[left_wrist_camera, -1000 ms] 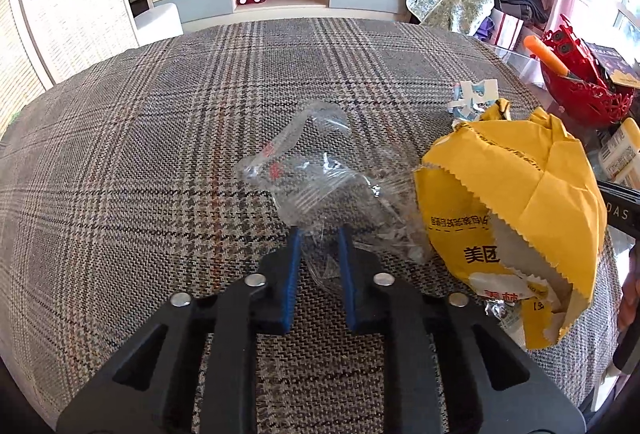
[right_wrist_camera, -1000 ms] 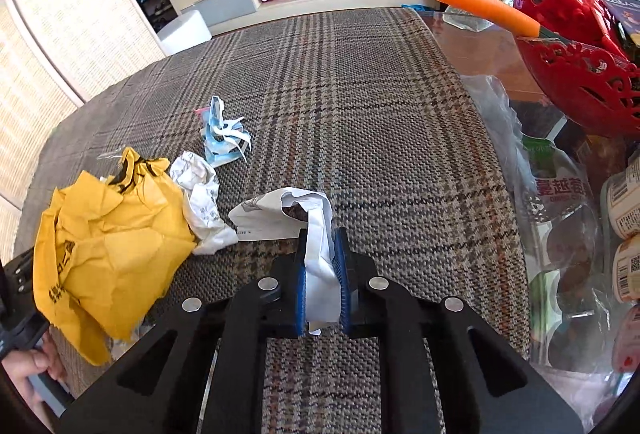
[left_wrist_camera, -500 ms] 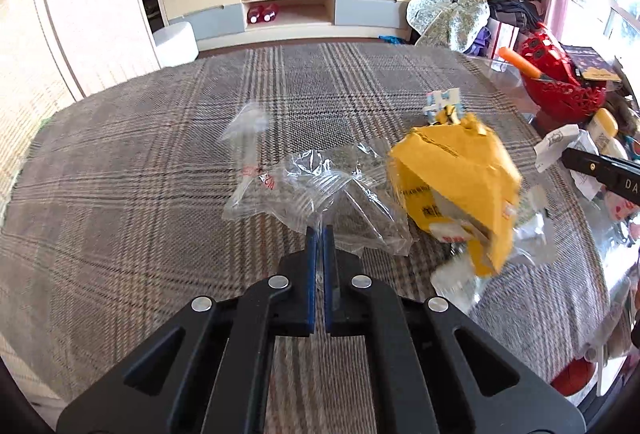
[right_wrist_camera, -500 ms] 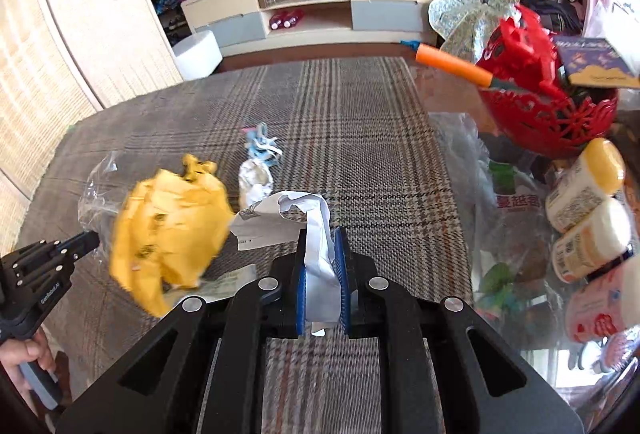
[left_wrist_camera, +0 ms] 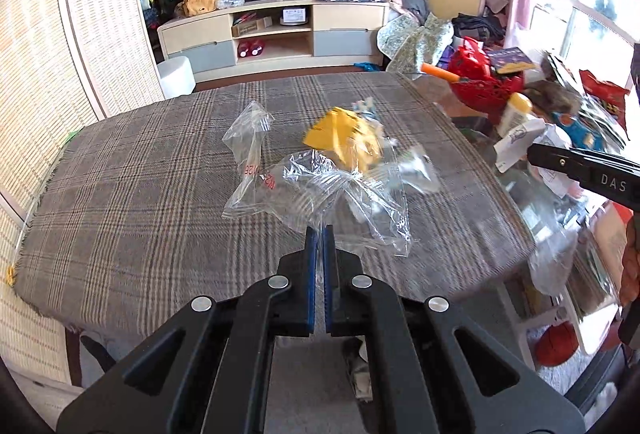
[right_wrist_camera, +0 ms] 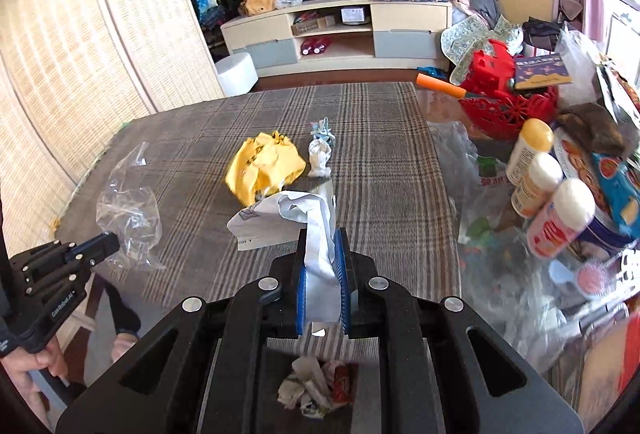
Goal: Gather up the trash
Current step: 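Carry both items over the bin and open both grippers to drop them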
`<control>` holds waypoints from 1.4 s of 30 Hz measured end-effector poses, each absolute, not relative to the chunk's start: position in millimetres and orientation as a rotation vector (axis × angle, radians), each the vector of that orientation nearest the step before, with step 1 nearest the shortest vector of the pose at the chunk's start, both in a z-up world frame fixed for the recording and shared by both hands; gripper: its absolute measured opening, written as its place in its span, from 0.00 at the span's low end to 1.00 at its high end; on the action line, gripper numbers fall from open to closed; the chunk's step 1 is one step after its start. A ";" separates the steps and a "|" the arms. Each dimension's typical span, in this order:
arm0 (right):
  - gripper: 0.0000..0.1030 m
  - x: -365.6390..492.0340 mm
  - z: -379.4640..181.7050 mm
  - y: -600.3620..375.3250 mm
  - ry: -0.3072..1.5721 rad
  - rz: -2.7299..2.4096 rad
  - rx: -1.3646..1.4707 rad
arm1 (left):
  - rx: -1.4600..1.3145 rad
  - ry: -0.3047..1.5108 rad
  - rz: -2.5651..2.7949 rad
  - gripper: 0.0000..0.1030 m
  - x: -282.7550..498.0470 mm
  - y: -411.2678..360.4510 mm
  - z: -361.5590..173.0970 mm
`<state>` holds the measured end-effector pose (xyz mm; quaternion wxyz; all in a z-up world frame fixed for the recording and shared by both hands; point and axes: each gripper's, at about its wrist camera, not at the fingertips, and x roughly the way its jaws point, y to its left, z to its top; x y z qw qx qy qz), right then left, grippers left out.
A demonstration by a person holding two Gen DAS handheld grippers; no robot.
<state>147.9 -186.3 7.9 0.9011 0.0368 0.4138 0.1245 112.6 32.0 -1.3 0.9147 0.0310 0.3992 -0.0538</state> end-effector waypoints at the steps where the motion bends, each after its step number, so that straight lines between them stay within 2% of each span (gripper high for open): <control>1: 0.13 135.4 9.6 -188.4 0.850 0.256 0.075 | 0.069 0.819 -0.111 0.02 100.7 26.3 -0.5; 9: 0.14 66.5 -8.2 -200.3 0.859 0.259 0.089 | 0.025 0.833 -0.199 0.02 37.9 -8.0 -27.6; 19: 0.14 34.1 -103.2 -194.3 1.029 0.282 0.158 | -0.021 0.955 -0.240 0.02 1.3 -28.9 -117.6; 32: 0.14 35.3 -203.7 -182.5 1.178 0.222 0.168 | -0.097 1.176 -0.281 0.02 14.1 -36.0 -238.7; 42: 0.15 52.5 -247.7 -179.1 1.281 0.239 0.244 | -0.134 1.292 -0.311 0.07 36.6 -26.0 -282.3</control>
